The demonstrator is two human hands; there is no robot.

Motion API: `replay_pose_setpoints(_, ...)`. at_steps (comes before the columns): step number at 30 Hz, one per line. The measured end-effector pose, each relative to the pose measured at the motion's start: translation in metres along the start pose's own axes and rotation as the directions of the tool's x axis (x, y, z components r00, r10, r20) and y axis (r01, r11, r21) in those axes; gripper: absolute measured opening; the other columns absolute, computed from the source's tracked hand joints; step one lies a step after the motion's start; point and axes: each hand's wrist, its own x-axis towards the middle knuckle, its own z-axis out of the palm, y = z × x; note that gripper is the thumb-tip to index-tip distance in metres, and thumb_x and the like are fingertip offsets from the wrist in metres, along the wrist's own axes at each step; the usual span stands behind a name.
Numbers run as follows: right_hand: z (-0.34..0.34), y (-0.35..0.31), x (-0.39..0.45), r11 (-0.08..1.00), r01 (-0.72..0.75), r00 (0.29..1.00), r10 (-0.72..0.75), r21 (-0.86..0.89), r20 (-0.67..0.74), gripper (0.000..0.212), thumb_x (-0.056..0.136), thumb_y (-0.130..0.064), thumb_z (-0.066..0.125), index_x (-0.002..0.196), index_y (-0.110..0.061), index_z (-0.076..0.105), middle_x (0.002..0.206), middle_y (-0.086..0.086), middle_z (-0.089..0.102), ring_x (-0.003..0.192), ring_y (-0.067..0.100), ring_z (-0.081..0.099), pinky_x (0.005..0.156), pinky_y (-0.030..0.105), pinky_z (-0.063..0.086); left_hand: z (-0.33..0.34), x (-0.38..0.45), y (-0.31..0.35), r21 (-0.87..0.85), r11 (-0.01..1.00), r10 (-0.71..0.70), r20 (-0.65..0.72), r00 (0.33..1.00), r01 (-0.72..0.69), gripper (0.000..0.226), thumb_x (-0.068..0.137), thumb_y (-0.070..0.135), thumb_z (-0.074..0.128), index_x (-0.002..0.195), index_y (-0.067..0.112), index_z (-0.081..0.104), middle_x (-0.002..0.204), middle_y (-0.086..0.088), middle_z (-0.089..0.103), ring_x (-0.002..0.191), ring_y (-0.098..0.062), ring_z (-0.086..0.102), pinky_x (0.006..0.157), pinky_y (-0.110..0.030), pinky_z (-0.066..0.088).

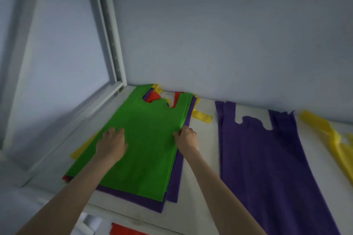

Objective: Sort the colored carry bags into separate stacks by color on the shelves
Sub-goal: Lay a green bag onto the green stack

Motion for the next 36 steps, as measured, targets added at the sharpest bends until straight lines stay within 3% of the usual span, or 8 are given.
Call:
replay_pose_setpoints(7, 0.029, -0.053, 0.004, 0.997, -0.039, 0.99, 0.049, 0.071, -0.132, 0.041, 0.094, -0.016, 0.044, 0.132, 0.0, 0.035, 0.136, 0.017, 0.043, 0.128, 0.032, 0.041, 0.102, 0.04, 0.038, 0.006, 0.021, -0.038, -0.007, 0.972, 0.233, 0.086, 0.969, -0.233, 0.05, 0.098, 0.035, 0.043, 0.142, 0.013, 0.034, 0.14, -0.01, 0.042, 0.124, -0.022, 0.05, 0.101, -0.03, 0.046)
replay_pose_setpoints(10, 0.036, -0.074, 0.007, 0.934, -0.159, 0.972, 0.204, 0.321, -0.114, 0.04, 0.094, -0.02, 0.047, 0.127, -0.001, 0.033, 0.129, 0.018, 0.052, 0.117, 0.035, 0.053, 0.086, 0.04, 0.046, -0.001, 0.033, -0.046, -0.02, 0.958, 0.288, 0.118, 0.95, -0.288, 0.047, 0.099, 0.036, 0.041, 0.138, 0.011, 0.039, 0.136, -0.01, 0.048, 0.121, -0.023, 0.053, 0.097, -0.032, 0.046)
replay_pose_setpoints(12, 0.033, -0.075, 0.01, 0.88, -0.264, 0.934, 0.336, 0.396, -0.122, 0.047, 0.094, -0.019, 0.048, 0.133, 0.0, 0.029, 0.134, 0.02, 0.049, 0.122, 0.037, 0.051, 0.091, 0.041, 0.045, -0.006, 0.041, -0.051, -0.041, 0.956, 0.295, 0.111, 0.949, -0.292, 0.039, 0.1, 0.035, 0.04, 0.126, 0.007, 0.048, 0.126, -0.011, 0.056, 0.113, -0.024, 0.057, 0.092, -0.034, 0.048)
replay_pose_setpoints(16, 0.018, -0.046, 0.018, 0.867, -0.367, 0.9, 0.422, 0.337, -0.107, 0.04, 0.096, -0.008, 0.038, 0.133, 0.008, 0.042, 0.136, 0.024, 0.048, 0.128, 0.034, 0.047, 0.098, 0.036, 0.042, -0.007, 0.048, -0.058, -0.077, 0.967, 0.249, 0.053, 0.967, -0.244, 0.039, 0.099, 0.033, 0.039, 0.125, 0.004, 0.044, 0.126, -0.014, 0.051, 0.116, -0.028, 0.055, 0.091, -0.039, 0.047)
replay_pose_setpoints(19, 0.006, -0.028, 0.024, 0.868, -0.407, 0.899, 0.435, 0.283, -0.042, 0.042, 0.089, -0.006, 0.05, 0.126, 0.012, 0.048, 0.121, 0.028, 0.056, 0.12, 0.036, 0.055, 0.087, 0.035, 0.046, -0.002, 0.048, -0.055, -0.122, 0.967, 0.23, 0.043, 0.972, -0.223, 0.046, 0.098, 0.036, 0.041, 0.132, 0.005, 0.036, 0.132, -0.014, 0.045, 0.122, -0.029, 0.05, 0.094, -0.039, 0.045)
replay_pose_setpoints(23, 0.002, -0.026, 0.032, 0.873, -0.353, 0.904, 0.41, 0.336, -0.117, 0.048, 0.084, -0.014, 0.061, 0.124, 0.009, 0.051, 0.122, 0.026, 0.059, 0.114, 0.037, 0.058, 0.096, 0.043, 0.049, 0.002, 0.046, -0.048, -0.124, 0.972, 0.2, 0.007, 0.98, -0.198, 0.054, 0.097, 0.04, 0.044, 0.136, 0.005, 0.033, 0.136, -0.014, 0.04, 0.126, -0.028, 0.044, 0.098, -0.035, 0.043)
replay_pose_setpoints(29, 0.007, -0.022, 0.03, 0.875, -0.379, 0.907, 0.416, 0.303, -0.068, 0.04, 0.088, -0.002, 0.049, 0.125, 0.014, 0.045, 0.116, 0.029, 0.056, 0.098, 0.03, 0.056, 0.075, 0.031, 0.042, 0.003, 0.05, -0.057, -0.213, 0.968, 0.145, 0.034, 0.989, -0.135, 0.053, 0.097, 0.038, 0.046, 0.135, 0.005, 0.033, 0.138, -0.016, 0.036, 0.126, -0.029, 0.04, 0.098, -0.036, 0.042)
replay_pose_setpoints(36, 0.012, -0.019, 0.027, 0.893, -0.359, 0.908, 0.401, 0.271, -0.12, 0.043, 0.089, -0.015, 0.053, 0.125, 0.009, 0.05, 0.121, 0.028, 0.058, 0.111, 0.039, 0.058, 0.096, 0.049, 0.048, 0.008, 0.047, -0.057, -0.323, 0.929, 0.196, 0.016, 0.981, -0.18, 0.043, 0.094, 0.025, 0.053, 0.128, 0.003, 0.038, 0.131, -0.016, 0.044, 0.121, -0.029, 0.045, 0.099, -0.035, 0.042)
